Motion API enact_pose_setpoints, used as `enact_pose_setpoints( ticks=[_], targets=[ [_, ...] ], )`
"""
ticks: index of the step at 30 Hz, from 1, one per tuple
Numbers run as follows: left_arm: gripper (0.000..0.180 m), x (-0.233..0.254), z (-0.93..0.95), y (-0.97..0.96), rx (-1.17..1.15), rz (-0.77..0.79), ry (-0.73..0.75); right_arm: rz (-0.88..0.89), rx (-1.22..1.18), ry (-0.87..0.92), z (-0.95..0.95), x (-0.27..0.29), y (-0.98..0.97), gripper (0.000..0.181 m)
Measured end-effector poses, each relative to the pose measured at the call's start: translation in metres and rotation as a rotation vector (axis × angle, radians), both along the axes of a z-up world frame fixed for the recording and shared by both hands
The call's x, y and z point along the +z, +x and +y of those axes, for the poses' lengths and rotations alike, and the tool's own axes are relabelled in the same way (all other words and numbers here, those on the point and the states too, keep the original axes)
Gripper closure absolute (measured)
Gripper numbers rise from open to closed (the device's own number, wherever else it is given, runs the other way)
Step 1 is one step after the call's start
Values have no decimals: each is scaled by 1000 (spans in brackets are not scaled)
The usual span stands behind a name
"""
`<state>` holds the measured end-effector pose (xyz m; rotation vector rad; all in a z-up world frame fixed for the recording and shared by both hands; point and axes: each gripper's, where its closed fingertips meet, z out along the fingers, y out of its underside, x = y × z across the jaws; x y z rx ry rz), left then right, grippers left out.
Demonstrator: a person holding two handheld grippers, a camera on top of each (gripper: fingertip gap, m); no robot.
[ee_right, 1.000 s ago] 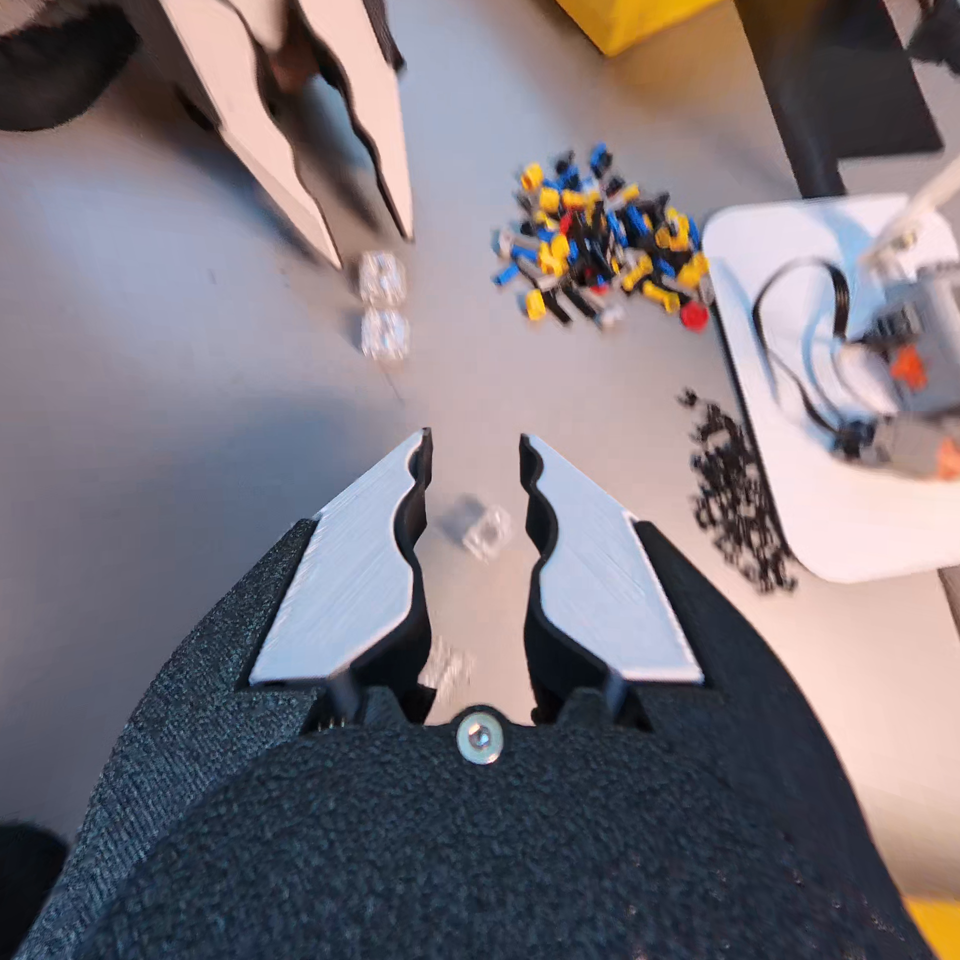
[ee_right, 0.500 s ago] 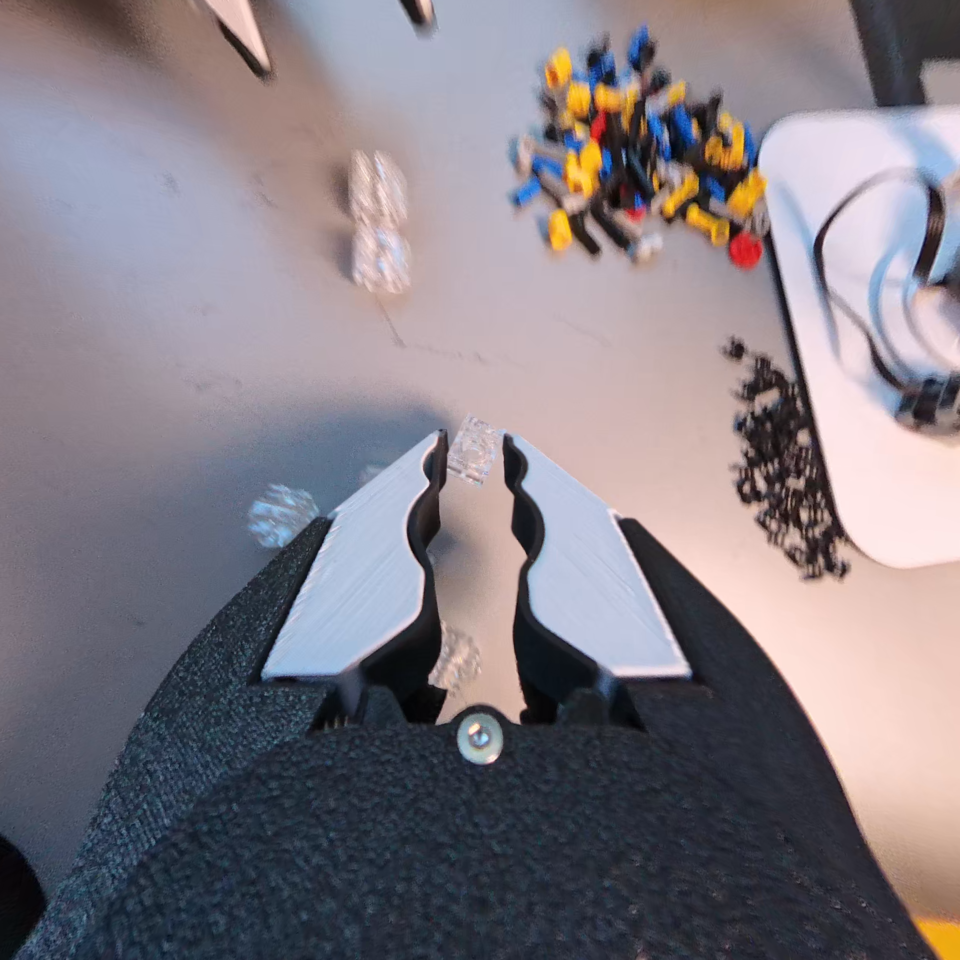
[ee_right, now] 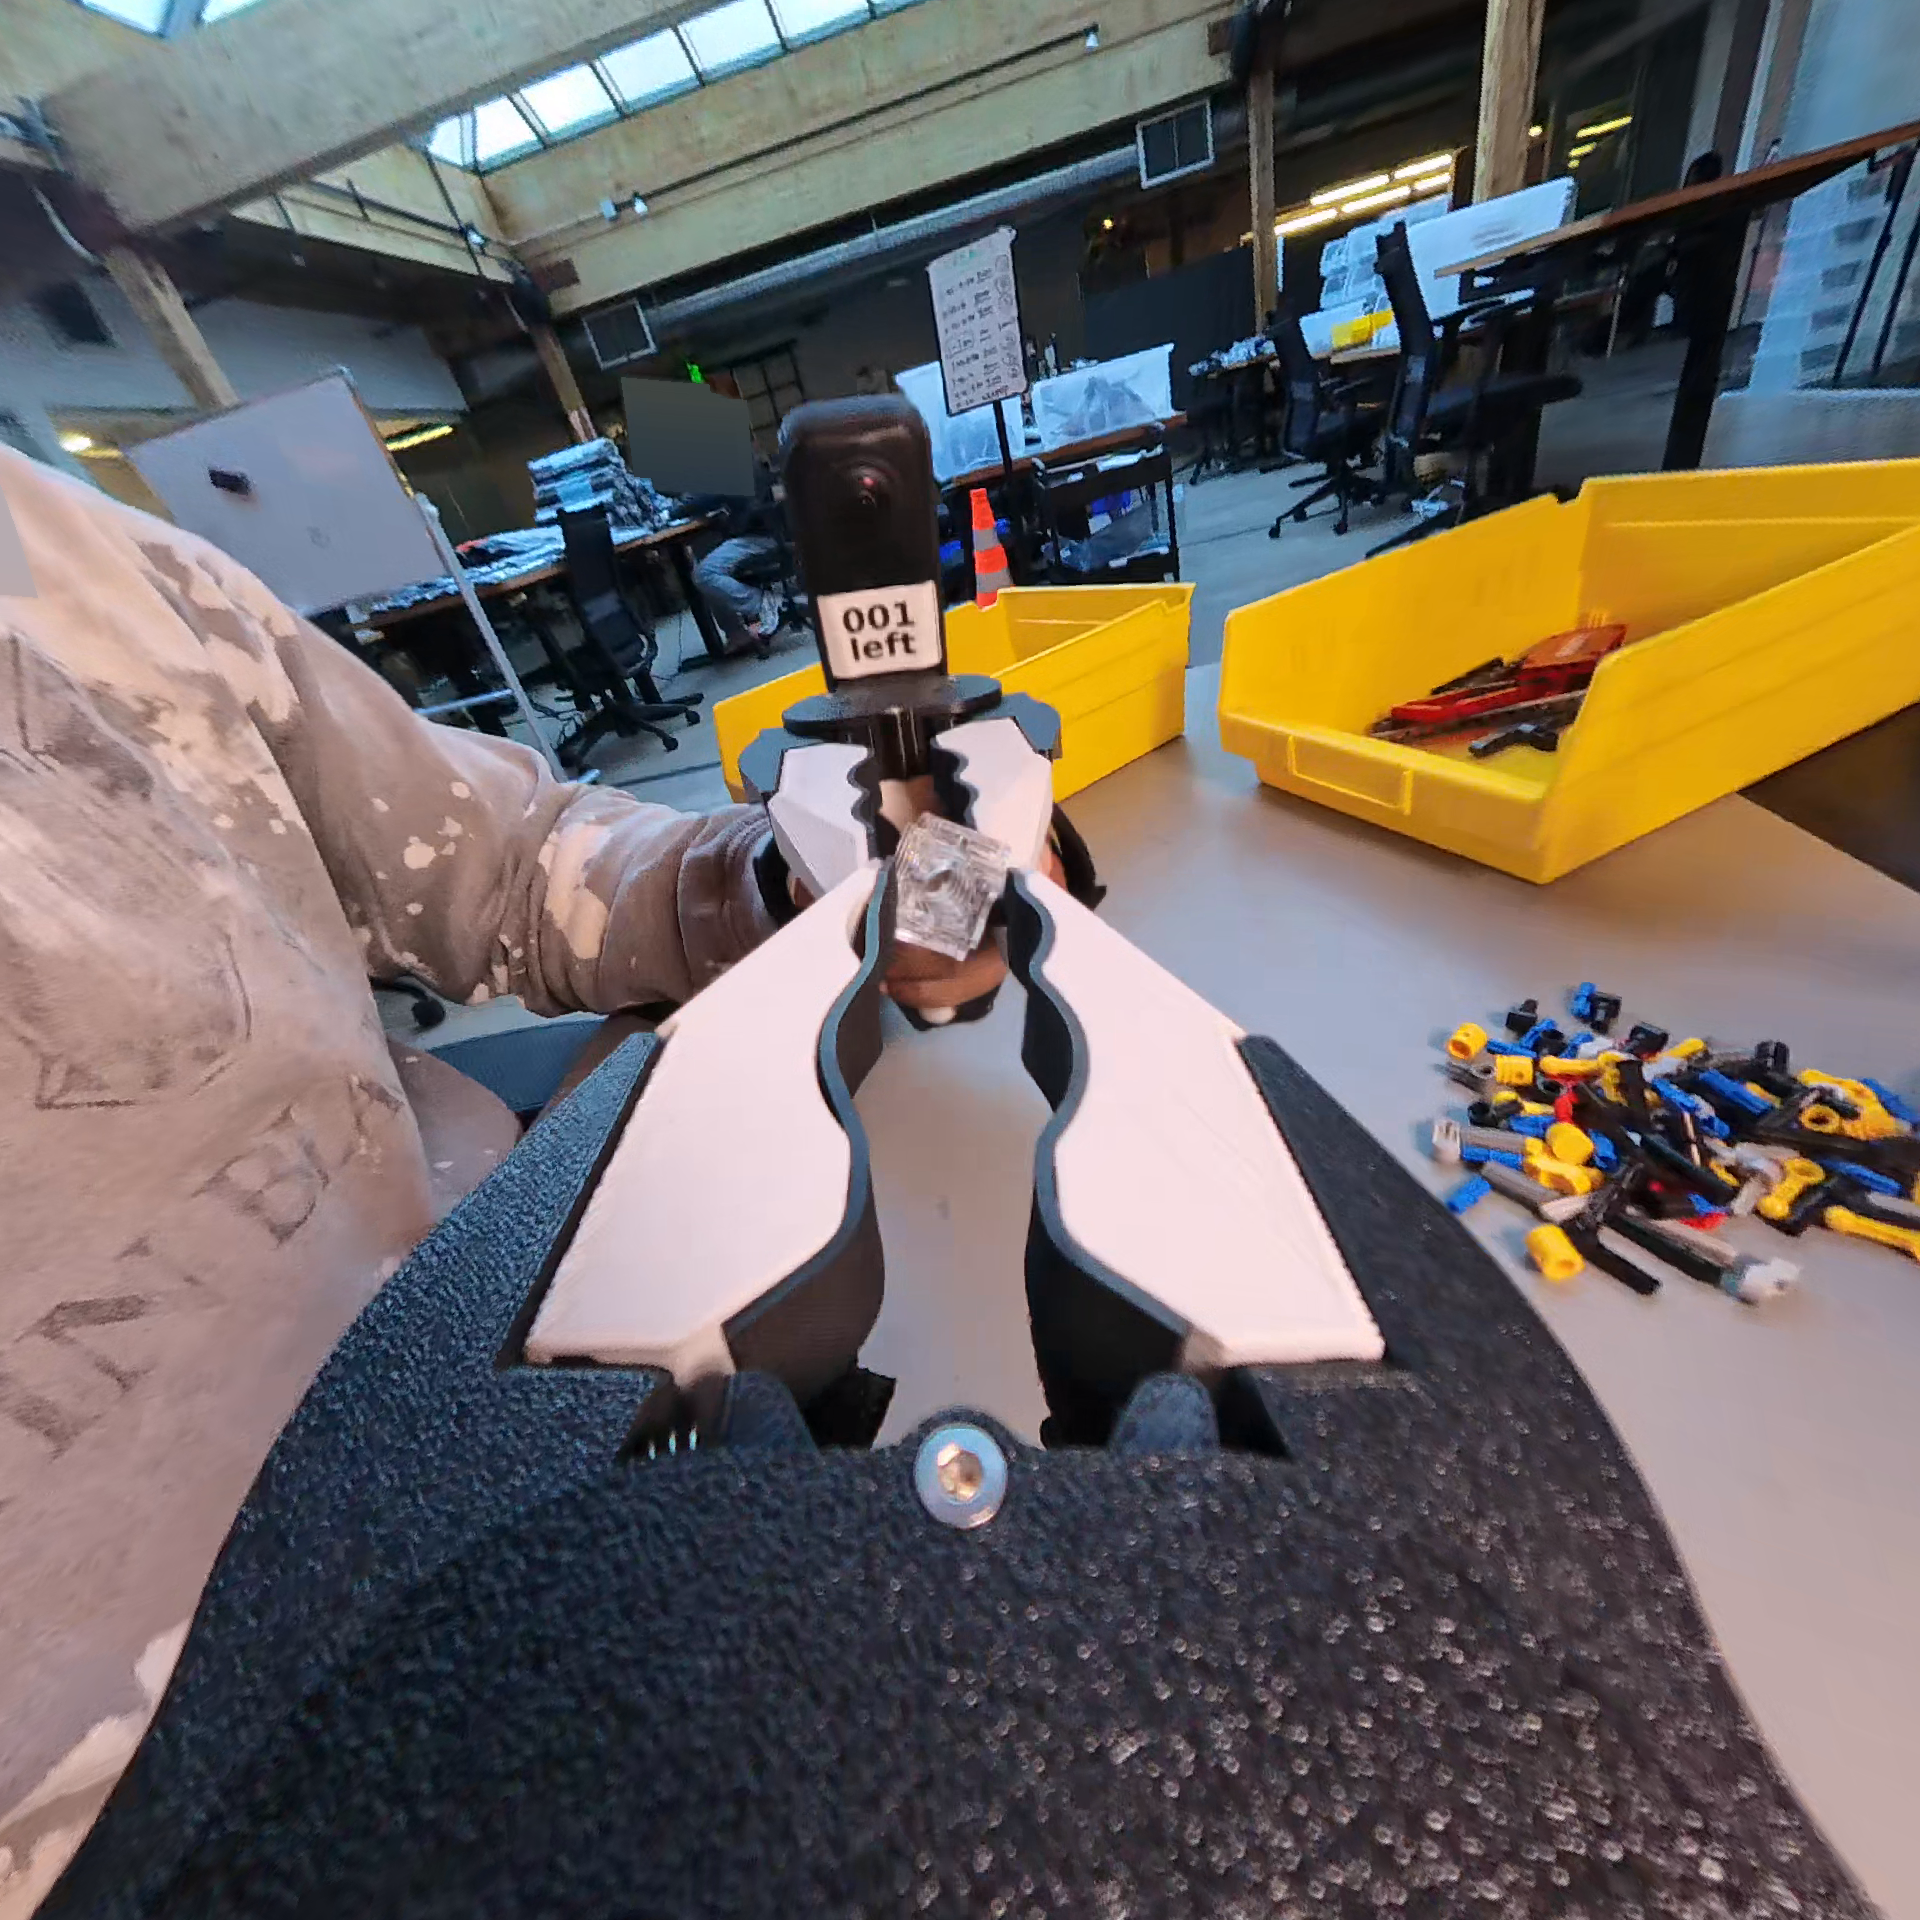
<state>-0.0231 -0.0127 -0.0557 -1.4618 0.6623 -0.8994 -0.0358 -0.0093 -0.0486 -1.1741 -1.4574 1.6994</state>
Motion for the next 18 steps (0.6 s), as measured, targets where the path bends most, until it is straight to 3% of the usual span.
enact_pose_setpoints(
  ticks=[5, 11, 15, 18],
  targets=[
    [164, -27, 0, 12, -34, 137, -56, -116, -62, 94, 3, -29, 17, 162],
    [164, -74, 15, 10, 75, 370, -186, -206, -240, 593, 15, -56, 31, 155],
    [164, -94, 18, 11, 94, 383, -321, -251, -246, 965, 10, -77, 28, 149],
    [164, -97, 17, 13, 81, 366, -384, -288, -271, 1099, 13, -95, 20, 146]
  ],
)
